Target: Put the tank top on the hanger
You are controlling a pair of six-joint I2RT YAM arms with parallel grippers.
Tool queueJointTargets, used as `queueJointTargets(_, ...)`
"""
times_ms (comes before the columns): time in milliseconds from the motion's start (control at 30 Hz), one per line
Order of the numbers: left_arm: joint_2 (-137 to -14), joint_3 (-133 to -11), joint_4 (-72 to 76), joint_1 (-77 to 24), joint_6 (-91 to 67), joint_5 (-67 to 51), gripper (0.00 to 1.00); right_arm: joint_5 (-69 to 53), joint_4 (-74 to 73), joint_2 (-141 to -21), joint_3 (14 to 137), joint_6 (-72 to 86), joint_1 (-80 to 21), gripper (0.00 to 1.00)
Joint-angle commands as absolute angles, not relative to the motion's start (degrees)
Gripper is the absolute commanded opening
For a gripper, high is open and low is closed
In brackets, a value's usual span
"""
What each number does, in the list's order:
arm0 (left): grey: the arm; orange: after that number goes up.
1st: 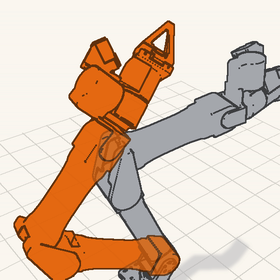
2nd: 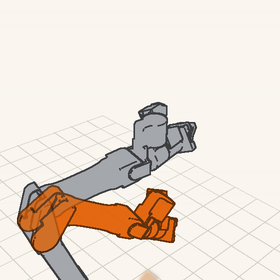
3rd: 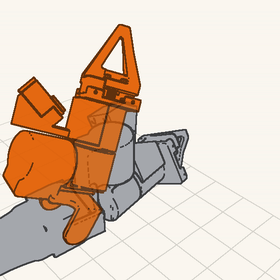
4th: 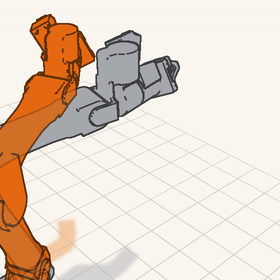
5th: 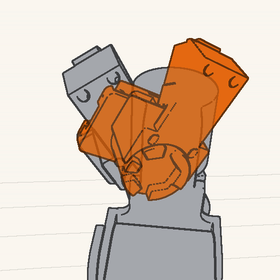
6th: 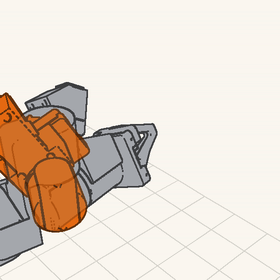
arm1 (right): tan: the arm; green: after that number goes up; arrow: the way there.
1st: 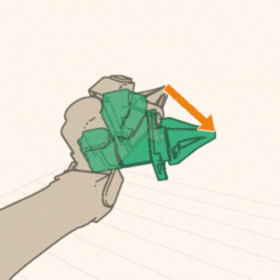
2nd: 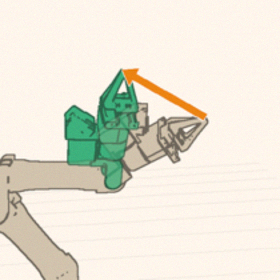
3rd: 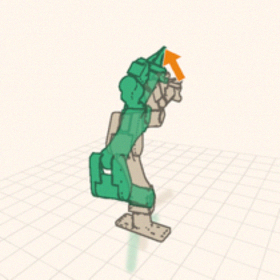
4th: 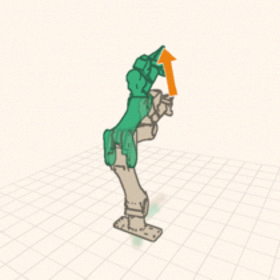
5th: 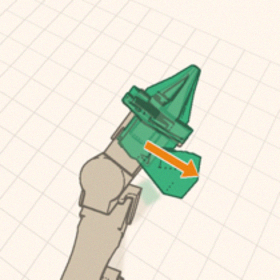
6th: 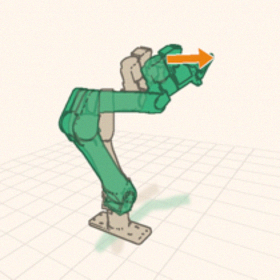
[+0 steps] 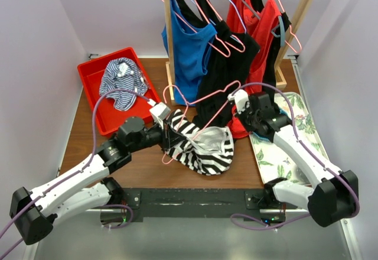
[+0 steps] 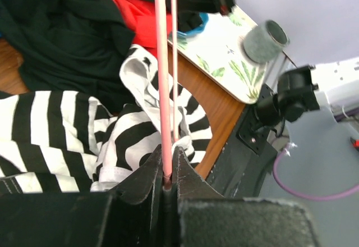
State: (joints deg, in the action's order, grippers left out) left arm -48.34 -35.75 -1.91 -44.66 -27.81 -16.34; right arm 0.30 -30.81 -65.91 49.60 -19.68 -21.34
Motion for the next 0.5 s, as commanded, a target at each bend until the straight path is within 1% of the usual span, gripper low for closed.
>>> queueJointTargets(0,-46.8,-35.8,0.1,-44.4,-23.1,-22.1,0.0,-9.0,-30.4,-67.3,54.1,-17.3,-19.3,0.0)
queueJointTargets(100,-45.3,-35.8,-3.0,-44.4,-22.2,-20.9,0.0,-19.9,-35.0,-67.7,57.5,-19.2,-17.9,0.0)
queueJointTargets(133,-45.0,-35.9,-3.2,-44.4,-22.2,-19.6,0.0,-28.0,-36.6,-67.7,58.0,-21.8,-17.4,0.0)
queueJointTargets(200,-44.3,-35.3,-3.3,-44.3,-23.8,-17.8,0.0,-35.8,-42.1,-67.7,58.8,-26.1,-17.4,0.15)
queueJointTargets(267,-43.9,-34.8,-3.6,-44.3,-25.7,-12.8,0.0,-40.5,-42.8,-67.3,57.7,-29.3,-17.5,0.3)
queueJointTargets(333,-44.6,-34.5,-4.1,-44.3,-29.0,-9.9,0.0,-40.1,-40.2,-67.1,54.5,-29.5,-17.9,0.33)
queueJointTargets(433,-45.5,-33.5,-2.3,-44.3,-32.4,-8.4,0.0,-32.9,-34.3,-67.0,51.1,-27.6,-20.6,0.37)
queueJointTargets(467,-45.7,-32.8,-1.5,-44.3,-33.3,-8.4,0.0,-31.0,-32.5,-66.7,50.2,-27.1,-21.6,0.42)
